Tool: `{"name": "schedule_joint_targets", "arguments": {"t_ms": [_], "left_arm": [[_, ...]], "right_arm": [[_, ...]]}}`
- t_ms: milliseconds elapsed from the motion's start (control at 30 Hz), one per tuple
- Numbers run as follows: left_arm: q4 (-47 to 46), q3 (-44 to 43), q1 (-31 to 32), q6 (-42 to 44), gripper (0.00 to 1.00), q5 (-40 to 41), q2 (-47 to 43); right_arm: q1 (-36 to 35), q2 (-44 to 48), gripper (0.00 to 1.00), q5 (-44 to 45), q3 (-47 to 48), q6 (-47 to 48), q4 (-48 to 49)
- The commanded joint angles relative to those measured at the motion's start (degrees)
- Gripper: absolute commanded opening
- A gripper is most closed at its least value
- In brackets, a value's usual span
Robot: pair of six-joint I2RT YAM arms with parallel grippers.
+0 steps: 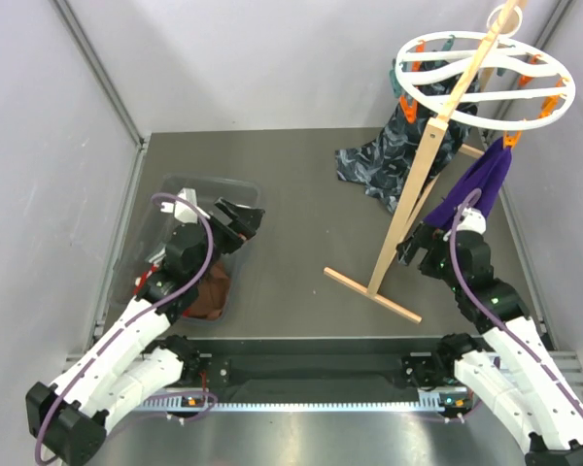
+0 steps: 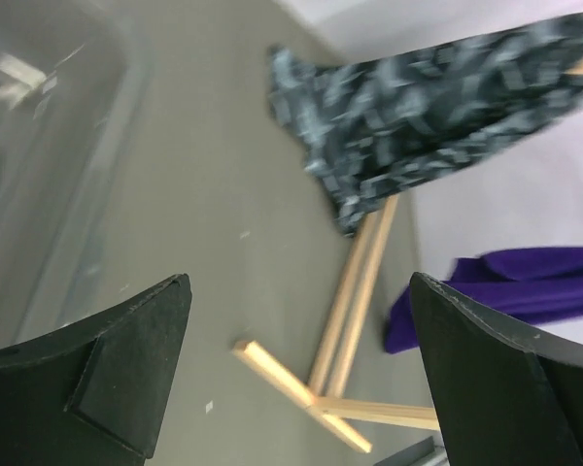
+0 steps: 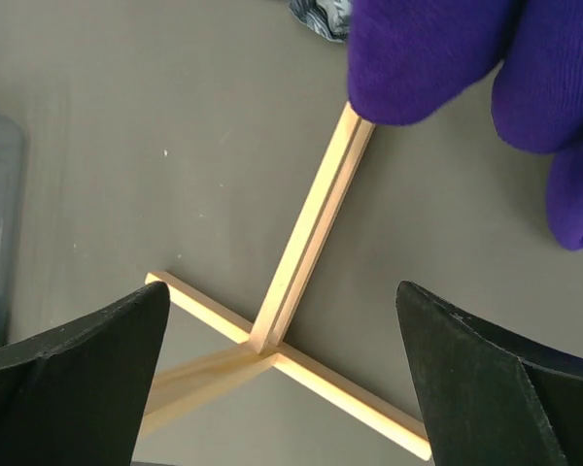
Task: Clip the socks to the hanger
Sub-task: Open the clamp at the hanger.
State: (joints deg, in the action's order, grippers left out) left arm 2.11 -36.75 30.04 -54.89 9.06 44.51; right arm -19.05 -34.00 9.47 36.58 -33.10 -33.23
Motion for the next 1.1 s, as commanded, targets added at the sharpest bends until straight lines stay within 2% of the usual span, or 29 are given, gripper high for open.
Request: {"name": "schedule_joint_targets", "arguments": {"t_ms": [0, 200, 267, 433, 500, 567, 600, 767, 900, 967, 1067], "left_arm": [[6.4, -1.1, -0.3, -4.9, 0.98, 3.9, 1.0], [8.8, -4.5, -0.4, -0.4, 0.99, -0.3, 1.6], [9.7, -6.0, -0.7, 3.9, 0.99, -7.2, 1.5], [8.6, -8.9, -1.8, 6.2, 0.99, -19.4, -0.2], [5.7, -8.4, -2.1, 6.7, 0.99, -21.4, -0.5], [3.8, -8.5, -2.3, 7.3, 0.95, -23.6, -0.1], [2.2, -8.9, -2.4, 7.8, 0.9, -24.4, 0.8], [-1.1, -15.5, -2.0, 10.7, 0.78, -31.3, 9.1], [-1.7, -22.6, 1.5, 13.5, 0.75, -31.0, 17.6], [-1.7, -26.9, 4.7, 16.9, 0.73, -29.0, 20.8], [-7.7, -29.2, 6.0, 18.6, 0.72, -27.6, 25.4]], "right_arm": [[0.5, 0.0, 1.0, -0.7, 4.8, 6.9, 1.0], [0.5, -0.7, 1.0, -1.3, 7.5, 11.7, 0.5], [0.6, -0.8, 1.0, -2.2, 9.1, 11.2, -0.3], [0.5, -0.4, 1.0, -9.1, 11.8, 15.1, -1.4], [0.6, 0.5, 1.0, -11.4, 11.3, 16.6, -0.6], [0.5, 0.6, 1.0, -10.4, 11.2, 16.7, -0.5], [0.6, 0.5, 1.0, -10.0, 11.6, 16.8, -0.6], [0.5, -0.3, 1.0, -8.3, 12.9, 16.3, -0.8], [0.6, -0.3, 0.99, -6.4, 14.8, 14.0, -0.6], [0.6, -0.6, 0.96, -4.8, 16.3, 12.8, -0.6], [0.7, -1.4, 0.81, -3.6, 19.4, 11.6, 0.6]]}}
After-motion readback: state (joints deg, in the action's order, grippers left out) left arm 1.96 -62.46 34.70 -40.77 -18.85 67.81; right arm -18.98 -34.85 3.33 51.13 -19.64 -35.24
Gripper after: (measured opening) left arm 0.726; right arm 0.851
